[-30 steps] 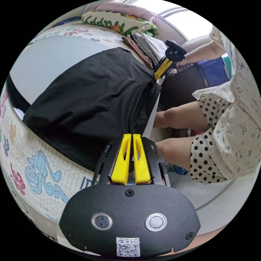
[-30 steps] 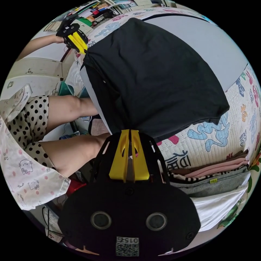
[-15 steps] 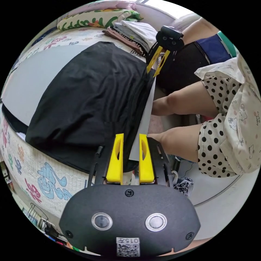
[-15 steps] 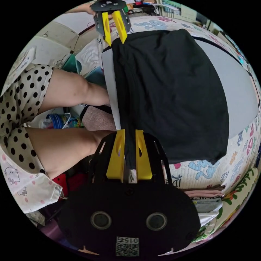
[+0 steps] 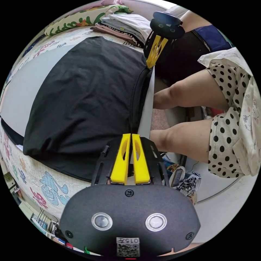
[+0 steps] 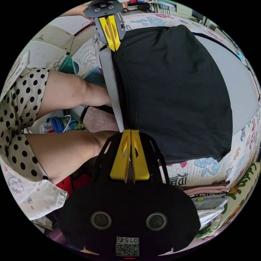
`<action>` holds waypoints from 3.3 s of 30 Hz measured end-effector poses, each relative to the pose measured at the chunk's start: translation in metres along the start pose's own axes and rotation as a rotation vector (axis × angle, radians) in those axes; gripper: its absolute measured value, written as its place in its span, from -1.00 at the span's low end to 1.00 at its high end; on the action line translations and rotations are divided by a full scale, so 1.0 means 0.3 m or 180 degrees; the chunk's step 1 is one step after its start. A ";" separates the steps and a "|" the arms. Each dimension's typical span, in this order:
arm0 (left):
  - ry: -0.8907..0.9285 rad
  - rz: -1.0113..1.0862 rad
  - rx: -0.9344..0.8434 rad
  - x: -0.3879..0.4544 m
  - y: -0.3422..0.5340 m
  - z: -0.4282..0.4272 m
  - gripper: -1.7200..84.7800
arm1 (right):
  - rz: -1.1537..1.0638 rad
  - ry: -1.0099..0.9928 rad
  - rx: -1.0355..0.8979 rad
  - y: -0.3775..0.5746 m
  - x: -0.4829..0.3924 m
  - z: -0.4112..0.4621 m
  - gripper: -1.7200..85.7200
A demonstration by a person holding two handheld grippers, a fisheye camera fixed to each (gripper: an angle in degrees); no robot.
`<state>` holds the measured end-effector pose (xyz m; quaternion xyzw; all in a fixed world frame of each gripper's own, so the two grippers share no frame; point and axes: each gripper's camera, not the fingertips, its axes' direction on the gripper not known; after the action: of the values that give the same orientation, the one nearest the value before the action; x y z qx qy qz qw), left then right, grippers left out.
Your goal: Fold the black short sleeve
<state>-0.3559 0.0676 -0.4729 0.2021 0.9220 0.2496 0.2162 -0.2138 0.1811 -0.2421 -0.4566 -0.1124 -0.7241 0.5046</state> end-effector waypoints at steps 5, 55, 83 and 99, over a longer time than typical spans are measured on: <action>0.0210 -0.0330 -0.0088 -0.011 -0.186 -0.061 -0.89 | 0.0454 -0.0428 0.0021 0.022 0.118 -0.017 -0.87; 0.0684 -0.4037 0.2156 -0.924 -0.363 -1.035 -0.81 | 0.1108 -0.0020 0.1339 -0.603 0.288 -0.054 -0.79; -0.0079 -0.3953 0.1455 -1.238 0.365 -0.548 -0.92 | 0.0744 -0.0143 0.0845 -0.796 -0.076 0.288 -0.83; -0.0006 -0.2860 0.1524 -1.000 0.375 -0.153 -0.85 | 0.3618 -0.0665 0.1101 0.343 0.372 0.162 -0.79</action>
<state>-0.1017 -0.0042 -0.2860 -0.1703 0.9490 -0.0865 0.2507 -0.1098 0.0934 -0.1592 -0.4252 -0.0158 -0.2635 0.8658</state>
